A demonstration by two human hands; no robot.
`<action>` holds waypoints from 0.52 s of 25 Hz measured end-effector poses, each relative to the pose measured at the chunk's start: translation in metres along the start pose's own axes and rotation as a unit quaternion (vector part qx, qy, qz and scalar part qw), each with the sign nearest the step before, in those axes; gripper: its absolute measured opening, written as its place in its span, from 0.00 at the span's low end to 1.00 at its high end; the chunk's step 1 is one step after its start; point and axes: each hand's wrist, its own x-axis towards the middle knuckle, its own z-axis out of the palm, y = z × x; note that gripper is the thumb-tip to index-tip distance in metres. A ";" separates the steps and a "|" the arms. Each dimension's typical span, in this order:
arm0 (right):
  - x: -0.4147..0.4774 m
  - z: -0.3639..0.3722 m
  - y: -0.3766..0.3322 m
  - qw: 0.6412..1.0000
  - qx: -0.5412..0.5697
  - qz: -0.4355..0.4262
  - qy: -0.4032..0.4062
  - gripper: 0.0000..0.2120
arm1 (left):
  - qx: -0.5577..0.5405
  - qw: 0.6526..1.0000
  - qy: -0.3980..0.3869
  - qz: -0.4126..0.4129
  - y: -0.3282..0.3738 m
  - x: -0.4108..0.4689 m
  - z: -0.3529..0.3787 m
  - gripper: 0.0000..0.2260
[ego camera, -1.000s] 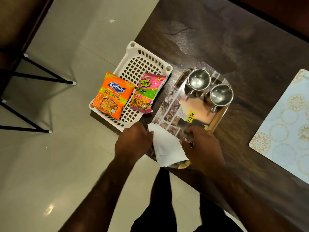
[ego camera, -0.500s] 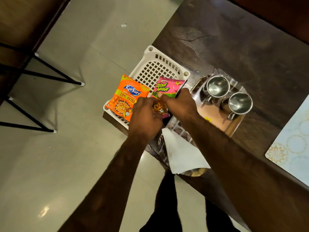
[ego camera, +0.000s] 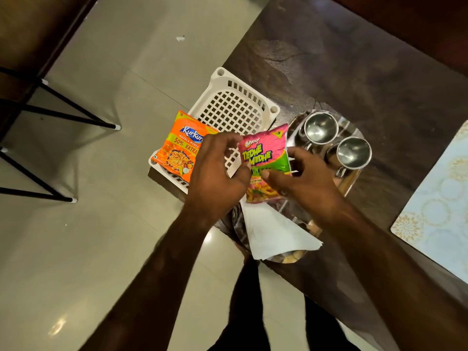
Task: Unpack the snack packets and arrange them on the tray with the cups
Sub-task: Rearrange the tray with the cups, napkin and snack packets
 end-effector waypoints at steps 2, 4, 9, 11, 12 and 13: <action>-0.018 -0.030 0.007 0.993 -0.030 -0.005 -0.110 0.19 | -0.016 0.992 -0.125 0.001 0.013 0.011 0.000 0.32; -0.029 -0.054 0.016 0.979 -0.043 0.001 -0.201 0.21 | -0.045 0.942 -0.331 -0.036 0.027 0.018 0.006 0.39; -0.033 -0.080 0.031 0.990 -0.006 0.013 -0.142 0.29 | -0.142 0.916 -0.355 -0.126 0.026 0.008 0.030 0.19; -0.031 -0.087 0.034 0.996 0.072 0.023 -0.056 0.35 | -0.235 0.918 -0.242 -0.207 0.013 -0.001 0.035 0.16; -0.030 -0.091 0.035 0.993 0.105 0.037 -0.024 0.40 | -0.273 0.911 -0.189 -0.244 0.006 -0.006 0.038 0.16; -0.030 -0.093 0.037 0.991 0.123 0.057 -0.003 0.45 | -0.309 0.898 -0.144 -0.277 0.002 -0.011 0.041 0.18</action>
